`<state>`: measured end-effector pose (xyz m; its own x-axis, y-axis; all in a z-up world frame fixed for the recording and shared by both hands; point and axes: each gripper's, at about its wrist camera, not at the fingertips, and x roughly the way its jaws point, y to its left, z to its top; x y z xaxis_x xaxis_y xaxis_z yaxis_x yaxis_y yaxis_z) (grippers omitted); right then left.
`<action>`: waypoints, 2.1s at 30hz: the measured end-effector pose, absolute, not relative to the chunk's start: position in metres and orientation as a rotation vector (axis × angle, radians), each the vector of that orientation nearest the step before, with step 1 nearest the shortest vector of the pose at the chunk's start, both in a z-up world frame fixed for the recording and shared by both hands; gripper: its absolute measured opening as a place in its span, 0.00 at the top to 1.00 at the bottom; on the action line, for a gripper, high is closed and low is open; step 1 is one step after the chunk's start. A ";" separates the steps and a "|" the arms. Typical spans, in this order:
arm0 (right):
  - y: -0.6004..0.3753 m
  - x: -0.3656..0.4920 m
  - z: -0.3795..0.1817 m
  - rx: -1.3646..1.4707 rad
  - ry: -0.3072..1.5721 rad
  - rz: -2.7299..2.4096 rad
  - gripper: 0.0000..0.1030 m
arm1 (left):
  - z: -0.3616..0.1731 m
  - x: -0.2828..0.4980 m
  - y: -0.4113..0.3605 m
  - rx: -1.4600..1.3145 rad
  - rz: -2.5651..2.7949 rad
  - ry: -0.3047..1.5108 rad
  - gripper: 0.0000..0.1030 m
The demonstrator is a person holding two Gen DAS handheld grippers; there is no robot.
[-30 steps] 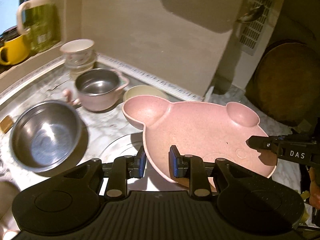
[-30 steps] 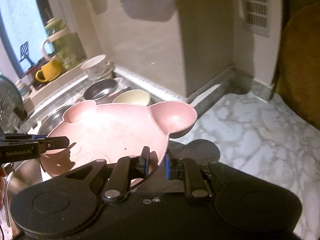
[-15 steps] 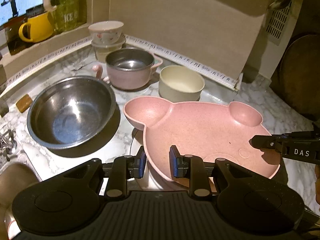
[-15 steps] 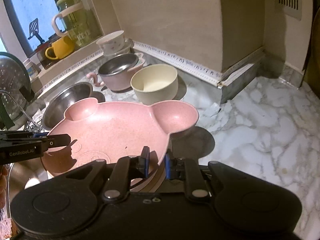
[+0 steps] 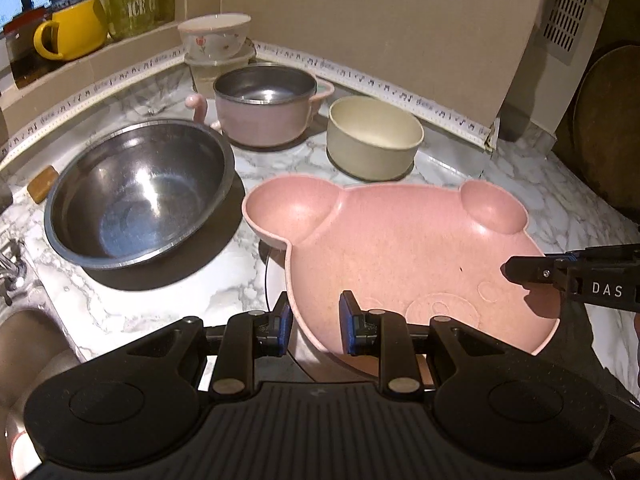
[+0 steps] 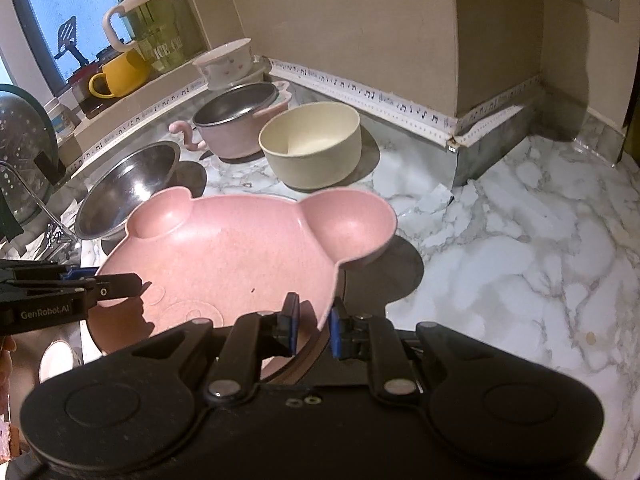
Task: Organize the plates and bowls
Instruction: 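Lift the pink bear plate with both grippers and lower it onto the white plates, then open both grippers and withdraw from the pink plate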
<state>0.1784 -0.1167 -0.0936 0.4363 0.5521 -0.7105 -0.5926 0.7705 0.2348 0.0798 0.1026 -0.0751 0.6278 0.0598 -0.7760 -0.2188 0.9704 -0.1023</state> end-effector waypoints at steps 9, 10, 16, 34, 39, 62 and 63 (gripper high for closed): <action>-0.122 0.179 -0.102 -0.051 0.888 0.690 0.84 | -0.084 0.082 0.095 -0.199 0.133 0.914 0.77; -0.123 0.180 -0.102 -0.051 0.891 0.688 0.84 | -0.085 0.083 0.094 -0.198 0.131 0.917 0.77; -0.122 0.183 -0.104 -0.064 0.891 0.668 0.84 | -0.090 0.089 0.093 -0.196 0.122 0.935 0.77; -0.114 0.180 -0.101 -0.107 0.907 0.666 0.75 | -0.093 0.095 0.098 -0.229 0.126 0.970 0.77; -0.117 0.181 -0.097 -0.115 0.911 0.663 0.71 | -0.091 0.093 0.100 -0.232 0.127 0.967 0.76; -0.124 0.157 -0.050 -0.137 0.831 0.721 0.58 | -0.046 0.070 0.097 -0.209 0.066 0.867 0.76; -0.123 0.155 -0.048 -0.139 0.826 0.728 0.57 | -0.044 0.069 0.096 -0.206 0.063 0.863 0.76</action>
<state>0.1549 -0.1227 -0.0480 0.4534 0.5359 -0.7122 -0.6395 0.7522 0.1588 0.0686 0.0961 -0.0439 0.6498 -0.0287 -0.7595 -0.1378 0.9783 -0.1549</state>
